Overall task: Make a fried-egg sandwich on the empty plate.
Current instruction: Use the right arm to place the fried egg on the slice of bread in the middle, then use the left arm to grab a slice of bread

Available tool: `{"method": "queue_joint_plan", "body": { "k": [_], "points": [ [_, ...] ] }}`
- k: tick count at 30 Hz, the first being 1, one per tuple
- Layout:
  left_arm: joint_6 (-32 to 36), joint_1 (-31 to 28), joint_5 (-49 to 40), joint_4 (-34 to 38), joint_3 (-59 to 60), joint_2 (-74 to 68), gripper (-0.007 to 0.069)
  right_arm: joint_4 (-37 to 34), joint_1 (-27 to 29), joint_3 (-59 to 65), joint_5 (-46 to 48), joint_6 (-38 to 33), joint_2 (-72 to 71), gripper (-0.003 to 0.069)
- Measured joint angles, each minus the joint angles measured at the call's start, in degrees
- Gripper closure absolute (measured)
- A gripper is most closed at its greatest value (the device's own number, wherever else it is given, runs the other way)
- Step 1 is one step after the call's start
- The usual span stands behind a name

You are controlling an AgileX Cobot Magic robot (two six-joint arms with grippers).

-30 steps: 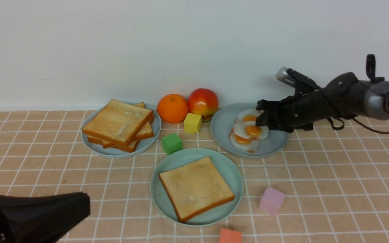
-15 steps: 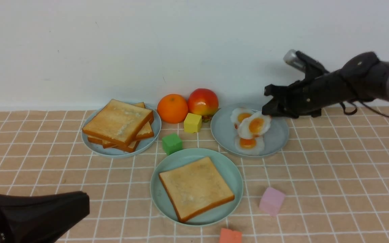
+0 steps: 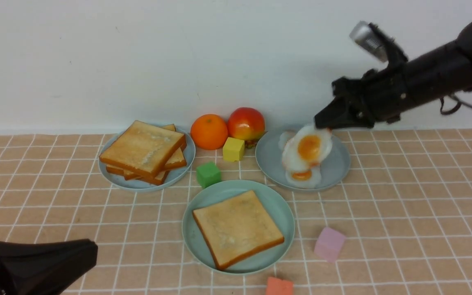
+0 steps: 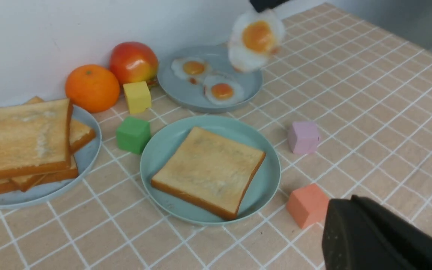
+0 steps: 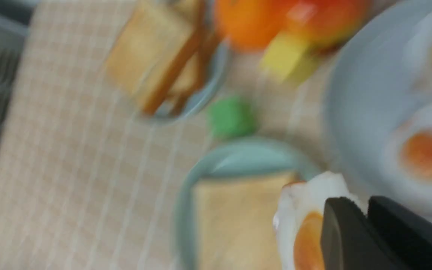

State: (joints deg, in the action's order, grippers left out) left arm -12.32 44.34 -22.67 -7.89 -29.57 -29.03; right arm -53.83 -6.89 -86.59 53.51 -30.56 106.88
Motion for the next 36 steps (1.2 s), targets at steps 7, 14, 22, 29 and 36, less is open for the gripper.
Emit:
{"method": "queue_joint_plan", "body": {
  "k": [7,14,22,29,36],
  "points": [
    [0.0,0.0,-0.7,-0.2,0.0,0.0,0.0638,-16.0,-11.3,16.6,-11.5,-10.2,-3.5,0.0585],
    [0.0,0.0,-1.3,-0.2,0.0,0.0,0.0638,-30.5,-13.8,17.7,-16.9,-17.6,2.8,0.0585],
    [0.0,0.0,-1.5,-0.2,0.0,0.0,0.0638,-34.3,-13.8,17.7,-17.9,-18.8,7.6,0.0570],
    [0.0,0.0,-1.5,-0.2,0.0,0.0,0.0637,-29.2,-13.2,17.7,-17.8,-15.5,7.9,0.0344],
    [-2.0,0.0,-4.5,0.0,0.0,-0.3,0.0634,-15.2,-8.1,17.8,-15.1,-8.7,2.0,0.0157]
  ]
}}
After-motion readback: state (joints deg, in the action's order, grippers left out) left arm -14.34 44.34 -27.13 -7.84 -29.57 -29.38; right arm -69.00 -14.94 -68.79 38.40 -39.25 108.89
